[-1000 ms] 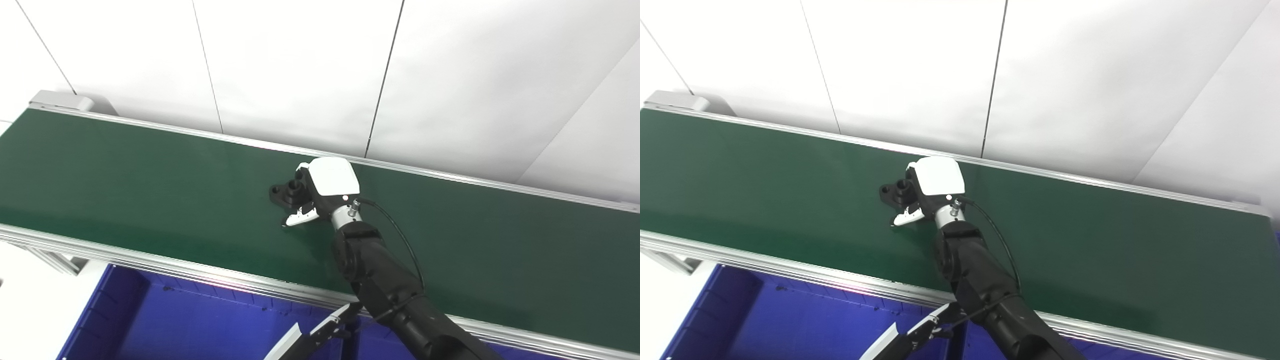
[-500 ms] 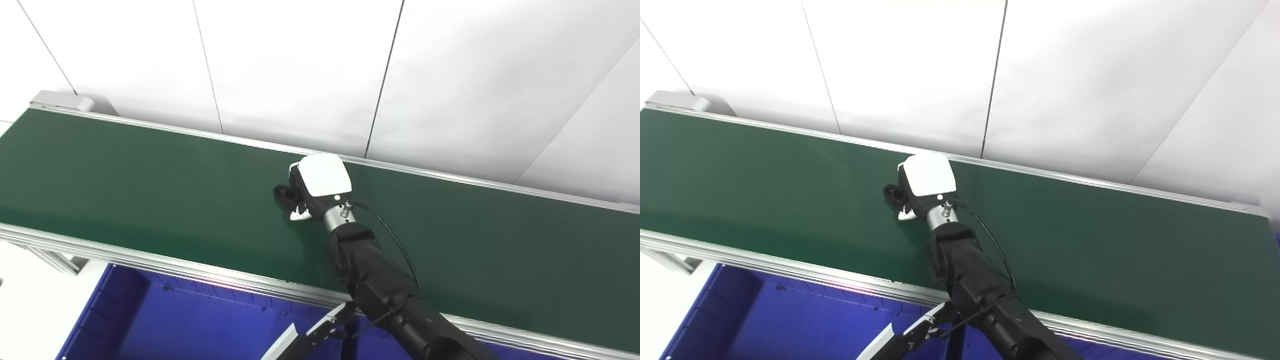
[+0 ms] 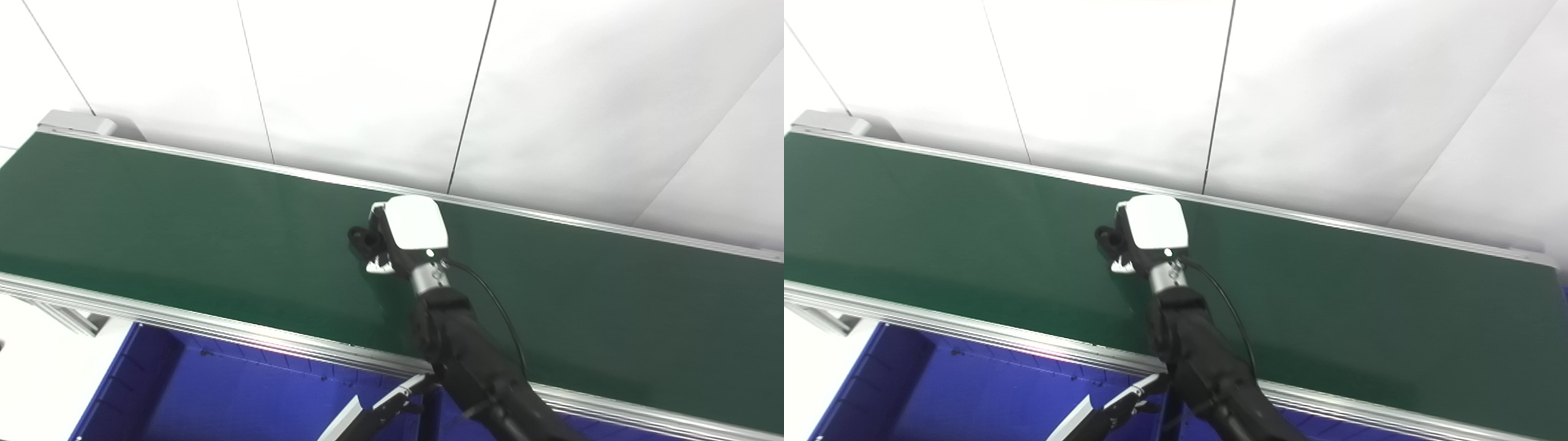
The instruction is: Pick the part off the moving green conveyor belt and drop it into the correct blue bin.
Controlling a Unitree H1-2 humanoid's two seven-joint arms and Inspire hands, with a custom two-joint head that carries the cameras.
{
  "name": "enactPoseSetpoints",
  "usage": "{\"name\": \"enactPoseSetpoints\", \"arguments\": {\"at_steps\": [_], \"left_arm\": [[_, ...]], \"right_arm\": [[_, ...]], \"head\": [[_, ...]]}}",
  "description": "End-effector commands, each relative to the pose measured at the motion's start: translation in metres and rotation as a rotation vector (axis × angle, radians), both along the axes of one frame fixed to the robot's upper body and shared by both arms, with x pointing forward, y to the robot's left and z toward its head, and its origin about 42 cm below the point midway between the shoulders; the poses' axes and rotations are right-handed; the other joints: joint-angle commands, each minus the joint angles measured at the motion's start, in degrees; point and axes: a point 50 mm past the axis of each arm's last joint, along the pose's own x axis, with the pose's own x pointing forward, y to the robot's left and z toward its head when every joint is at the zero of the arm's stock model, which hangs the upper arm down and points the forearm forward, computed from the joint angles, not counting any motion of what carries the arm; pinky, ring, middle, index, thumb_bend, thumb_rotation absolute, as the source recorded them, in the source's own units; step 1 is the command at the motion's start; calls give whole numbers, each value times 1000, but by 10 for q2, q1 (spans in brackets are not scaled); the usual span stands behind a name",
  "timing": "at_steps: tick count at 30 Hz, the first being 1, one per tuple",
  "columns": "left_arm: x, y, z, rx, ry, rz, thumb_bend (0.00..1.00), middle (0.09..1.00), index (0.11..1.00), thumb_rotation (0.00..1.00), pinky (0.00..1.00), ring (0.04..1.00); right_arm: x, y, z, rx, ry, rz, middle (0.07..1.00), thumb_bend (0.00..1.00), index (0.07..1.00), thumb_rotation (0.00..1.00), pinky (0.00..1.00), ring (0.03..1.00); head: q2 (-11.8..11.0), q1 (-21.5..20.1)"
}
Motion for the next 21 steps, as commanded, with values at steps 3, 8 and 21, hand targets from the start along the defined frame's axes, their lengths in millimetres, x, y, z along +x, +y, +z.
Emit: {"name": "enactPoseSetpoints", "arguments": {"at_steps": [3, 8, 21], "left_arm": [[0, -1, 10, -54, -41, 7, 807, 972, 957, 776, 873, 948], [4, 2, 10, -36, -70, 5, 779, 948, 959, 794, 869, 932], [8, 17, 12, -53, -65, 30, 860, 940, 965, 784, 899, 939]], "right_arm": [[-6, -13, 32, 88, -70, 48, 215, 507, 486, 140, 77, 131], [-19, -42, 58, 110, -97, 58, 241, 505, 487, 144, 94, 151], [-68, -116, 95, 160, -131, 5, 284, 505, 487, 141, 125, 188]], "head": [[3, -16], [10, -32], [36, -111]]}}
